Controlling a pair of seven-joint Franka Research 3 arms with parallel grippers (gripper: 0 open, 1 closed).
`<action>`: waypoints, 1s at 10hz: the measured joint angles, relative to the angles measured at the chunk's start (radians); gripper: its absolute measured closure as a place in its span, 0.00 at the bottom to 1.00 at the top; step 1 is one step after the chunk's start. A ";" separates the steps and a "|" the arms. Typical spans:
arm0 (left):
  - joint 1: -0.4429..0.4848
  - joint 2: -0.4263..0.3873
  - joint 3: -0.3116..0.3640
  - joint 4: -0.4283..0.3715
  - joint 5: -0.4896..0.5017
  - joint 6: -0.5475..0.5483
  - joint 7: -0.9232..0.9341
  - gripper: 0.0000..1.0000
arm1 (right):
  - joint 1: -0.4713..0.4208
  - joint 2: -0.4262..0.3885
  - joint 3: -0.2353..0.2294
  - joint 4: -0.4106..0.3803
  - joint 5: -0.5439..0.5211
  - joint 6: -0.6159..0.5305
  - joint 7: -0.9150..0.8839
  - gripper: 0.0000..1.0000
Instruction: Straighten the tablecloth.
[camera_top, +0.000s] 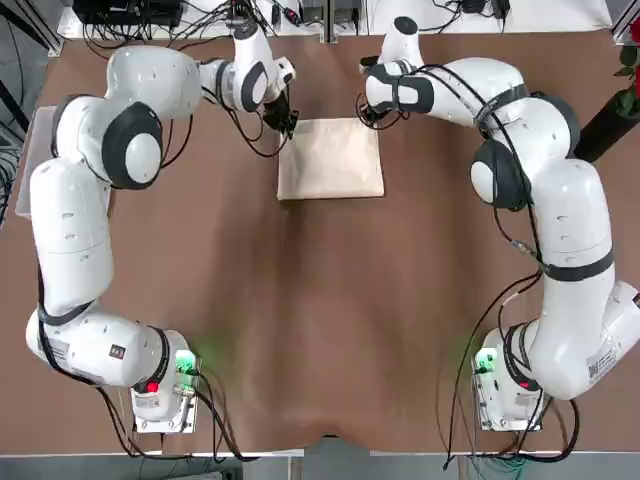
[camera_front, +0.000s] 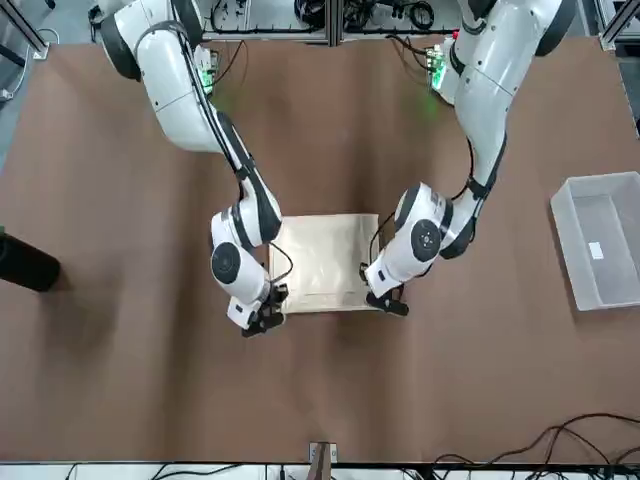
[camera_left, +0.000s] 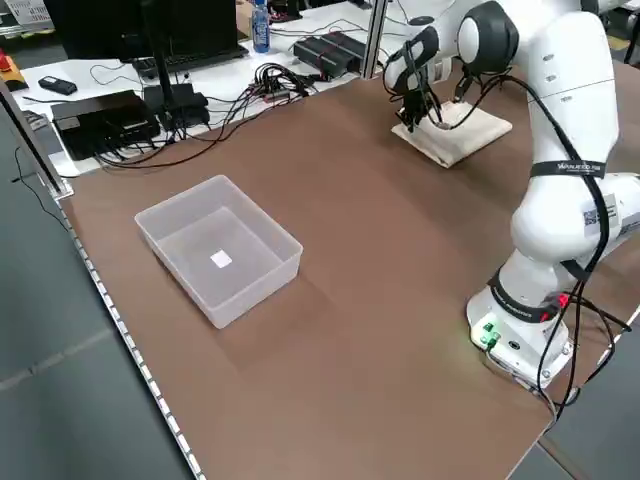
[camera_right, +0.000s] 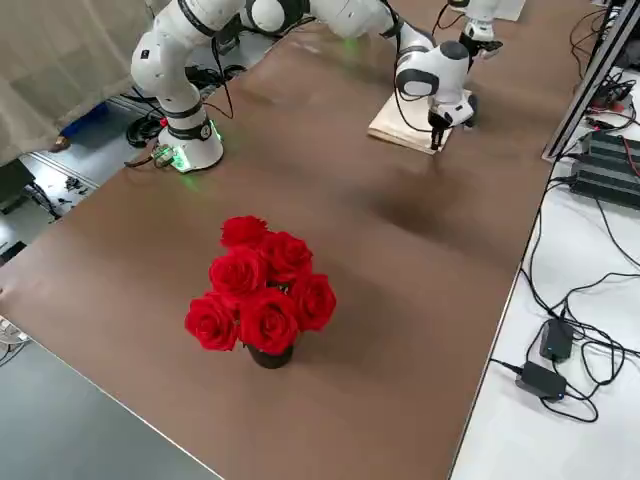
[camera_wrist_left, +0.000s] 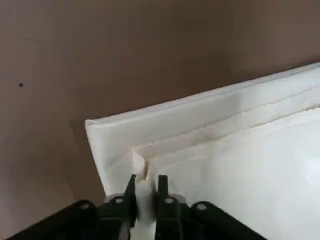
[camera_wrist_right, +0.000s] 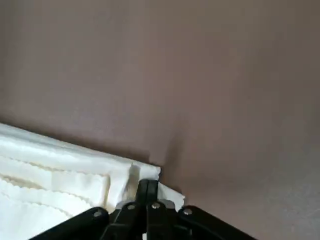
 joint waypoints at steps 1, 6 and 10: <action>-0.004 0.000 0.000 0.000 0.000 -0.001 0.000 0.97 | -0.001 0.000 -0.001 0.000 0.000 0.000 0.000 0.99; -0.019 -0.040 -0.021 0.006 0.000 -0.180 0.000 0.96 | -0.001 0.001 -0.001 0.000 0.000 0.001 0.000 0.99; -0.031 -0.082 -0.073 0.001 0.000 -0.378 0.000 0.96 | -0.001 0.001 -0.002 0.000 0.000 0.001 0.000 0.99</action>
